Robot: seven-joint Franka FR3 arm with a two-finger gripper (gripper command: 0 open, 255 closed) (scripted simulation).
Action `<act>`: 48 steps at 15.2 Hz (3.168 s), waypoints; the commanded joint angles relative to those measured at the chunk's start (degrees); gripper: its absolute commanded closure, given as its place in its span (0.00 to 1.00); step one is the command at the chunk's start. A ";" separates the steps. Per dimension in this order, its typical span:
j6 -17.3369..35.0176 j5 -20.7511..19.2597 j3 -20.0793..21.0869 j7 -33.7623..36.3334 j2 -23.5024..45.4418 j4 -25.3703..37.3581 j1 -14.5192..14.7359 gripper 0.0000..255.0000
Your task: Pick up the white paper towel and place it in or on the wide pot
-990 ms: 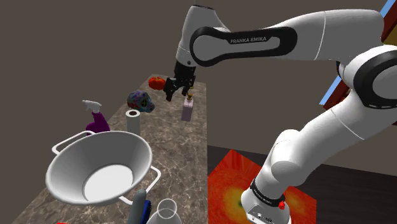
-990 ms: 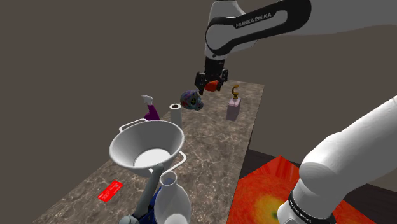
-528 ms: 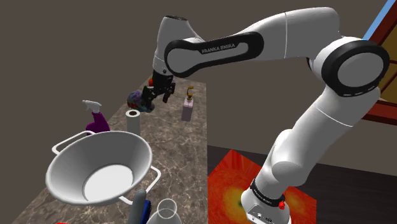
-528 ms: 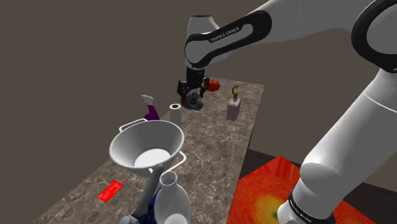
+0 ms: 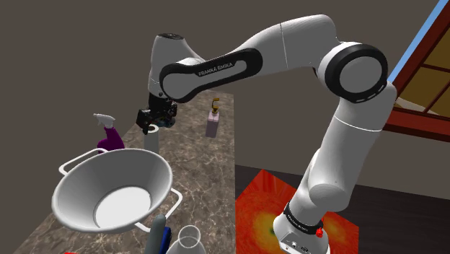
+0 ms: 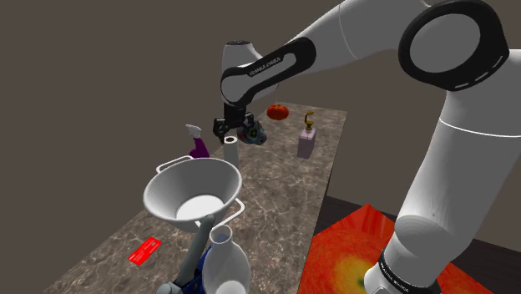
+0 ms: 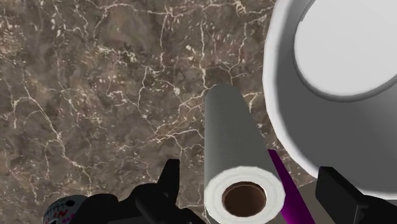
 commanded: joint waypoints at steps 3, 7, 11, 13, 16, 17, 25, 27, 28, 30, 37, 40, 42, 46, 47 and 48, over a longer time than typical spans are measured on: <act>2.55 -0.74 -0.07 0.54 2.09 -0.49 0.12 0.00; 4.21 -1.21 -0.15 0.84 3.30 -0.99 0.18 0.00; 4.21 -1.21 -0.16 0.85 3.30 -0.99 0.18 0.00; 4.20 -1.20 -0.16 0.84 3.29 -1.00 0.18 0.00; 4.20 -1.20 -0.16 0.84 3.28 -1.00 0.18 1.00; 4.20 -1.20 -0.15 0.85 3.28 -1.00 0.18 1.00; 2.80 -0.91 -0.10 0.61 2.65 -0.20 0.14 1.00; 1.37 -0.65 -0.06 0.41 2.07 0.66 0.11 1.00; 0.66 -0.53 -0.04 0.31 1.79 1.11 0.09 1.00; -0.77 -0.30 -0.01 0.12 1.26 2.04 0.06 1.00; -5.86 0.34 0.06 -0.42 -0.21 5.70 0.00 1.00; -8.07 0.54 0.08 -0.61 -0.67 7.48 -0.01 1.00; -9.55 0.65 0.09 -0.71 -0.91 8.73 -0.01 1.00; -12.55 0.82 0.11 -0.89 -1.25 11.41 -0.01 1.00; -13.31 0.85 0.11 -0.93 -1.30 12.11 -0.01 1.00; -14.07 0.87 0.12 -0.96 -1.34 12.83 -0.01 1.00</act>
